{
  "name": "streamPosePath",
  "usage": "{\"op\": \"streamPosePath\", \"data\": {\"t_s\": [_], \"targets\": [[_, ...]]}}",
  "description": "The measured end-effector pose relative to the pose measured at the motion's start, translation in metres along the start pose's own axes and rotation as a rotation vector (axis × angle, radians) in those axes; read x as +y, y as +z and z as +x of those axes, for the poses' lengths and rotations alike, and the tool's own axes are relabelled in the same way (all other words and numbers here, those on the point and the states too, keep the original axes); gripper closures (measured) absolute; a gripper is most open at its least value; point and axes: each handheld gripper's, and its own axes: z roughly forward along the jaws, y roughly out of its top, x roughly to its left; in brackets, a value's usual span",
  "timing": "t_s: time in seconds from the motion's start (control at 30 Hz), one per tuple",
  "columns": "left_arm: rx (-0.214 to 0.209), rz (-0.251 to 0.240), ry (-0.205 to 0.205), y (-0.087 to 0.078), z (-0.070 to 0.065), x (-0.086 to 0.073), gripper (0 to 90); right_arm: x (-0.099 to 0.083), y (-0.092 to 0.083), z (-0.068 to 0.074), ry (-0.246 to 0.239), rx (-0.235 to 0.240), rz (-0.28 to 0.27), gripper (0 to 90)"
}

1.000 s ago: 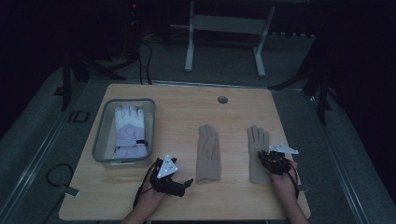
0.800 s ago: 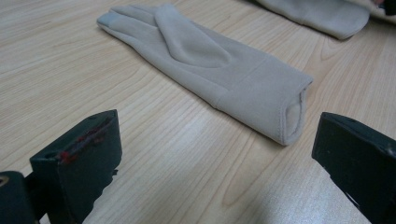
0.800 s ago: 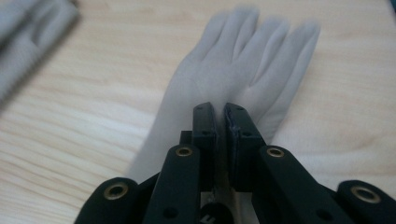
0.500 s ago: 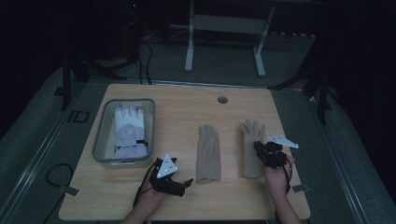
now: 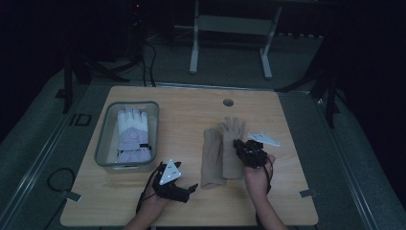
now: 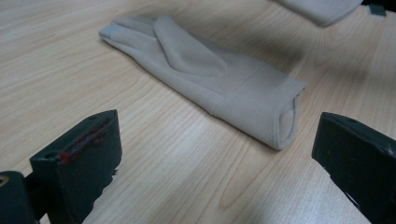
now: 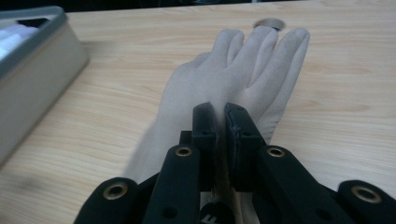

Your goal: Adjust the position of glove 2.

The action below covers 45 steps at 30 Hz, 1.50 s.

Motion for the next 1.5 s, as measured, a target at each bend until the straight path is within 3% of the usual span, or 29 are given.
{"op": "streamPosePath", "data": {"t_s": [0.17,0.37,0.5,0.63,0.73,1.07,1.17,1.3,1.37,1.43,1.5], "targets": [[0.002,-0.007,0.008,-0.001,0.0,0.001,1.7,-0.001,0.012,0.024,0.022,0.029,0.021,83.1],[-0.005,-0.002,0.003,0.0,0.002,0.0,1.7,-0.009,0.026,0.049,0.027,0.025,0.032,83.0],[-0.004,0.0,0.003,-0.001,0.002,0.0,1.7,-0.02,0.037,0.052,0.015,-0.003,0.061,82.9],[-0.008,0.006,0.005,0.001,0.002,0.0,1.7,-0.031,0.045,0.046,0.038,-0.012,0.09,82.3],[-0.009,0.011,0.007,0.002,0.002,-0.001,1.8,-0.035,0.047,0.043,0.053,-0.006,0.098,81.7],[-0.013,0.02,0.015,0.003,0.0,-0.001,1.7,-0.048,0.062,0.043,0.026,0.006,0.149,75.3],[-0.017,0.021,0.013,0.003,0.0,-0.001,1.7,-0.044,0.06,0.041,0.038,0.038,0.159,66.1],[-0.001,0.039,0.053,0.005,-0.001,0.0,1.7,-0.034,0.052,0.033,0.0,0.059,0.15,50.0],[-0.011,0.036,0.053,0.006,-0.001,0.0,1.7,-0.029,0.049,0.026,-0.009,0.085,0.147,40.8],[-0.019,0.026,0.059,0.006,-0.002,0.001,1.8,-0.026,0.048,0.018,-0.029,0.152,0.175,28.4],[-0.032,-0.01,0.064,0.005,-0.002,0.001,1.7,-0.023,0.045,0.011,-0.044,0.189,0.184,23.0]]}}
